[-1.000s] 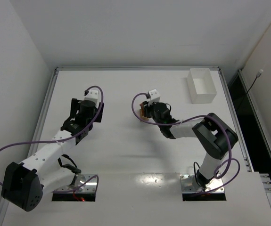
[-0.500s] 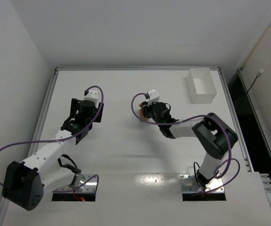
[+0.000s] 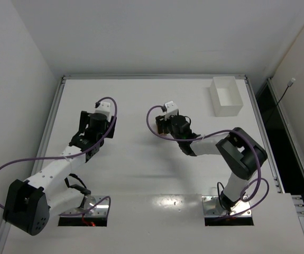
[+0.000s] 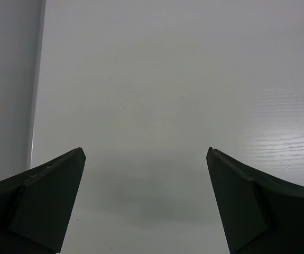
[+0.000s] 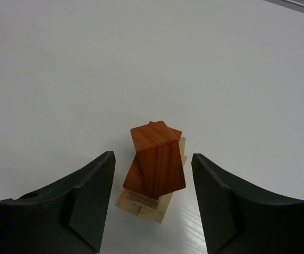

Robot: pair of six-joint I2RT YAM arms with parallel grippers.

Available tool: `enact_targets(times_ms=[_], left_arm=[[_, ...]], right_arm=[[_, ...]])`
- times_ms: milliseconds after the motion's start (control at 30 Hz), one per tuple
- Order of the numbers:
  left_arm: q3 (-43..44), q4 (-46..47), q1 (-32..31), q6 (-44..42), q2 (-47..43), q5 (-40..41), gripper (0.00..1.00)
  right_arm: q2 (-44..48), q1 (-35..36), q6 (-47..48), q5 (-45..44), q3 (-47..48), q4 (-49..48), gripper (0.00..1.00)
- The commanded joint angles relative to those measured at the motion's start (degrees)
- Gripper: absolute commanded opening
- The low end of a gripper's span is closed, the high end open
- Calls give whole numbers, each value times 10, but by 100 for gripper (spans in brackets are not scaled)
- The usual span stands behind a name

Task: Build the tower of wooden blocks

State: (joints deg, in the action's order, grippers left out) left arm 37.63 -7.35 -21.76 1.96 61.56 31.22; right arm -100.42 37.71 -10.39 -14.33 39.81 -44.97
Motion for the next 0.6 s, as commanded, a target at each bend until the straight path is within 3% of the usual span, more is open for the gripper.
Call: enact_targets(times_ms=[0, 367, 500, 567], left_arm=[[-2, 23, 8, 1, 1, -7, 99], [10, 16, -9, 13, -5, -8, 99], [41, -17, -14, 43, -10, -34, 99], [60, -55, -14, 64, 7, -55, 99]], right_arm=[[44, 5, 16, 20, 10, -28, 59], [198, 5, 42, 24, -30, 25, 62], [235, -16, 50, -25, 46, 173, 58], [240, -34, 50, -25, 79, 295, 56]])
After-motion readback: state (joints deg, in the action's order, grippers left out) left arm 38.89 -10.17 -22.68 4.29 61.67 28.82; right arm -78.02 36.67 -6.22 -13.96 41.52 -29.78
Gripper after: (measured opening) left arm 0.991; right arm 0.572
